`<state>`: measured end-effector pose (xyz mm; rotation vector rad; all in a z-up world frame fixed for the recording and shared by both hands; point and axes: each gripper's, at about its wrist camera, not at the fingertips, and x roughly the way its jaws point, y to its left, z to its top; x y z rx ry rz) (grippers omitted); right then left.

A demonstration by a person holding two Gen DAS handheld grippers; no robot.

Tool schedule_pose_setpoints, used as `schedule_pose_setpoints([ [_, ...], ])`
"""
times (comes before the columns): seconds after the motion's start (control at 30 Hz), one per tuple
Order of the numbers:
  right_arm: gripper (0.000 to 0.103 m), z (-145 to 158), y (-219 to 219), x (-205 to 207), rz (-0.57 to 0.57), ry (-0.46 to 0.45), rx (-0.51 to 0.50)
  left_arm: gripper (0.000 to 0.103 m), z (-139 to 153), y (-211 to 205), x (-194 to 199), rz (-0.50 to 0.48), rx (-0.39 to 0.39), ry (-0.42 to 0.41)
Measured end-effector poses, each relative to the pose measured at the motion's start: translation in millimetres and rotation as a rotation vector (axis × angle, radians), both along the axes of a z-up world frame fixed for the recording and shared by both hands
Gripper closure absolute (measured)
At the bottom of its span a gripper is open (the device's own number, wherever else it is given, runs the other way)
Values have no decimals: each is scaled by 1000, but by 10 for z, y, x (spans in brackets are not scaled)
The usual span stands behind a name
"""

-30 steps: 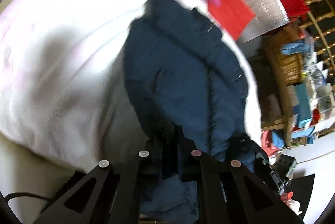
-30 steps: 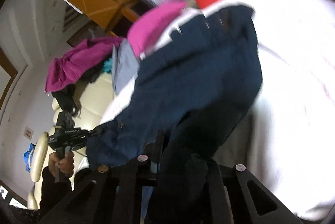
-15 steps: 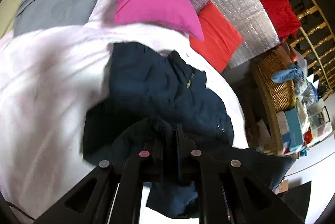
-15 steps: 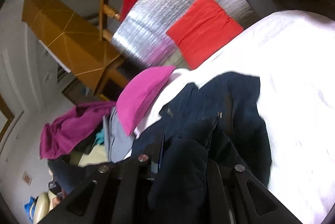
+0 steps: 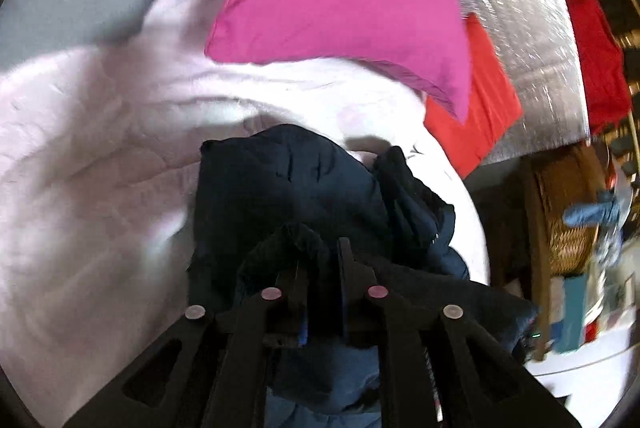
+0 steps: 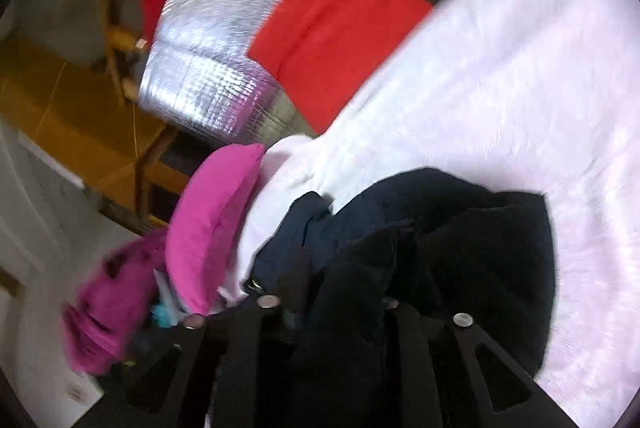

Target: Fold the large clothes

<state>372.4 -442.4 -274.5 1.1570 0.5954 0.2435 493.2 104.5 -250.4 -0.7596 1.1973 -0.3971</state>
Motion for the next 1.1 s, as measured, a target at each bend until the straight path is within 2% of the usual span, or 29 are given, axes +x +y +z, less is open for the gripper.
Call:
schedule_pose_setpoints([
  [0.03, 58, -66, -85, -12, 2, -29, 92, 80, -61, 38, 55, 4, -57, 26],
  [0.07, 40, -137, -185, -31, -12, -71, 187, 66, -115, 97, 87, 19, -142, 36],
  [0.1, 26, -187, -282, -88, -41, -127, 275, 58, -150, 160, 97, 38, -222, 34],
  [0.13, 22, -199, -374, -173, -83, -187, 333, 44, -168, 268, 77, 90, -335, 10],
  [0.17, 16, -170, -432, -247, -115, -221, 341, 33, -143, 343, 34, 131, -395, -26],
  [0.2, 14, -75, -488, -335, -149, -237, 292, 27, -65, 439, -58, 194, -438, -103],
  [0.23, 14, 4, -498, -378, -152, -229, 243, 17, 31, 527, -180, 265, -435, -185],
  [0.27, 14, 95, -488, -413, -144, -215, 195, 11, 104, 576, -306, 323, -417, -237],
  [0.3, 14, 151, -462, -443, -135, -209, 178, 10, 192, 595, -485, 374, -386, -273],
  [0.33, 14, 215, -406, -488, -123, -208, 169, 10, 229, 570, -561, 369, -370, -272],
  [0.43, 14, 373, -276, -655, -101, -180, 112, 10, 330, 350, -994, 291, -319, -274],
  [0.57, 14, 474, 38, -985, -43, -137, 20, 10, 405, 71, -1654, 259, -132, -292],
  [0.7, 14, 336, 363, -1398, 13, -65, 9, 10, 233, -143, -2152, 238, 26, -249],
  [0.77, 14, 208, 515, -1558, 39, -21, 7, 10, 83, -172, -2279, 241, 91, -221],
  [0.8, 14, 150, 585, -1626, 49, 0, 13, 10, -31, -172, -2282, 233, 107, -166],
  [0.87, 14, 18, 720, -1740, 77, 45, 46, 10, -185, -115, -2262, 231, 57, -86],
  [0.93, 14, -106, 809, -1800, 80, 73, 92, 10, -252, -48, -2262, 256, 22, -57],
  [1.0, 14, -227, 878, -1828, 83, 105, 121, 10, -298, -1, -2238, 278, 51, -40],
  [1.1, 14, -403, 946, -1693, 80, 163, 139, 10, -389, 71, -2178, 302, 18, -13],
])
